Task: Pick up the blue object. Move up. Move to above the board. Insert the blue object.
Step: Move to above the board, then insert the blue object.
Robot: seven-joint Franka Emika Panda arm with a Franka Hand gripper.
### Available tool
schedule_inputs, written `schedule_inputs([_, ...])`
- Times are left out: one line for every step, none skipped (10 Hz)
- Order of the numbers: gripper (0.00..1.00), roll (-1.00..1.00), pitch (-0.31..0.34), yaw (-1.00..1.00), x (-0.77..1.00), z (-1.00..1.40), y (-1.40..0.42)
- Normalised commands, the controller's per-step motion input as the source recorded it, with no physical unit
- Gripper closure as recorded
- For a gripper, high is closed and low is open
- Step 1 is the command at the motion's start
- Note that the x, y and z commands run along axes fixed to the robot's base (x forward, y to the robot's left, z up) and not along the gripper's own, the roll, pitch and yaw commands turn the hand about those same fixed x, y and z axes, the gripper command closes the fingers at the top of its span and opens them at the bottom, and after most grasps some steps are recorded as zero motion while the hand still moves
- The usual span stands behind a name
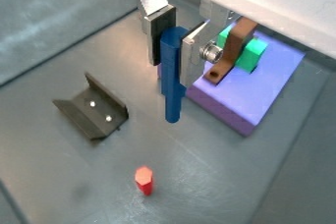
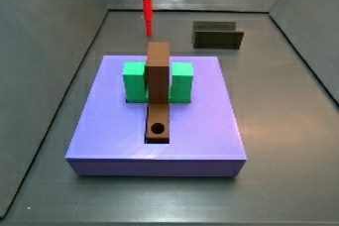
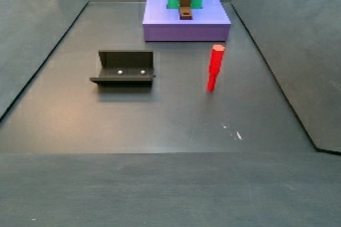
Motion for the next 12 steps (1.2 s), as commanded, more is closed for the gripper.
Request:
schedule_inputs([1.00, 0.02, 0.069, 0.00, 0.04, 0.19, -0.01])
schedule_inputs([1.00, 0.10, 0.115, 0.07, 0.28, 0.22, -1.40])
schedule_inputs([1.00, 0.12, 0.125, 0.07, 0.27, 0.22, -1.40])
schedule_inputs([1.00, 0.11, 0.142, 0.05, 0.28, 0.23, -1.40])
schedule_inputs([1.00, 0.04, 0.147, 0.03, 0.31, 0.23, -1.40])
schedule_inputs([1.00, 0.02, 0.154, 0.02, 0.33, 0.22, -1.40])
schedule_inputs([1.00, 0.02, 0.153, 0.02, 0.34, 0.23, -1.40])
schedule_inputs([1.00, 0.00, 0.151, 0.01, 0.37, 0.24, -1.40])
schedule_inputs([1.00, 0.01, 0.148, 0.01, 0.28, 0.17, -0.95])
schedule_inputs([1.00, 0.02, 0.140, 0.01, 0.20, 0.11, -0.55])
schedule_inputs([1.00, 0.02, 0.100, 0.01, 0.11, 0.05, -0.23])
schedule_inputs([1.00, 0.00, 0.000, 0.00, 0.00, 0.00, -0.04])
